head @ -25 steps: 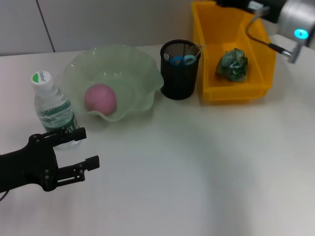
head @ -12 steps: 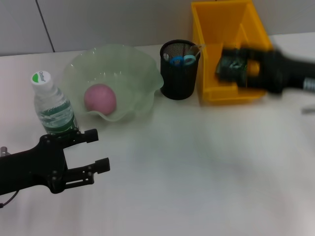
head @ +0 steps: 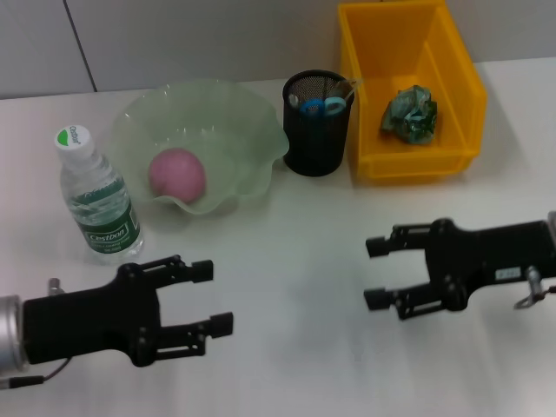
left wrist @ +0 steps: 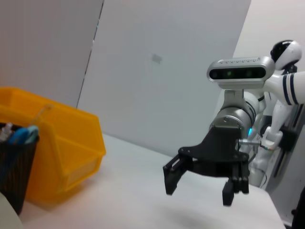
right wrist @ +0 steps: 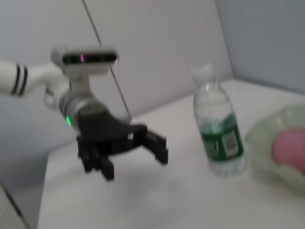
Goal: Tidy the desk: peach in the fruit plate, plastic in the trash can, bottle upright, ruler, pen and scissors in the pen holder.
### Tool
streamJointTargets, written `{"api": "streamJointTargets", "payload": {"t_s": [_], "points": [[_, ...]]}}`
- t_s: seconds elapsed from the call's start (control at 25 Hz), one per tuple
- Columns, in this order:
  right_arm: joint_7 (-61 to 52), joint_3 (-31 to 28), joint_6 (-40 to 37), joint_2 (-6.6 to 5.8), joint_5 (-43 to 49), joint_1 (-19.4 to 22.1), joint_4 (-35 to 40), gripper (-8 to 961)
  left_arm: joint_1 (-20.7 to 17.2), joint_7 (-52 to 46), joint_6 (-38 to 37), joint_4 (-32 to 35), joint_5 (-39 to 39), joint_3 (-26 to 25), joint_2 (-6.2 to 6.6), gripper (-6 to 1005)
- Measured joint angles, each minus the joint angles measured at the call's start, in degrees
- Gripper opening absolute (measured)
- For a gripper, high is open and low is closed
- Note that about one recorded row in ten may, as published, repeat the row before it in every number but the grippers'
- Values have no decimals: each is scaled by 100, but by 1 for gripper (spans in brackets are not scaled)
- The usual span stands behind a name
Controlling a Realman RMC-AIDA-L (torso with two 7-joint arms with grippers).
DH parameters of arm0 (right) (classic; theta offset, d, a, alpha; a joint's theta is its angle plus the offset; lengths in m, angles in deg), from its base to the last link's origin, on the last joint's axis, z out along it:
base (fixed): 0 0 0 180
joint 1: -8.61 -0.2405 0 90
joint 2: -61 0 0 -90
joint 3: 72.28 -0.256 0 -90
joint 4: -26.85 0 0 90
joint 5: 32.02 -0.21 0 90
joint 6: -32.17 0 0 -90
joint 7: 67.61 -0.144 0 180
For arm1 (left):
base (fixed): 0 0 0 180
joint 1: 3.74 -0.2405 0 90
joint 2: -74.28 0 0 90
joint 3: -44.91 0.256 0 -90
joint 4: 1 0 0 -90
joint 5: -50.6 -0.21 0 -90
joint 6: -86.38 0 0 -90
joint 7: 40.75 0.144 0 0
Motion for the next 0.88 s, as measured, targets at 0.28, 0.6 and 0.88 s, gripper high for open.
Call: {"api": "streamJointTargets", "payload": {"t_s": [0.28,0.6,0.88], "points": [[193,1,80,99,247,73,38,814,110,71,207,-60,-307,7,-118,793],[225,-8,83,104,228,50,54,814,144,109,205,-60,-363,13,-114,793],[206,-8,63,105,228,24,93,813,154,132,186,-48,-363,3,-88,793]]}}
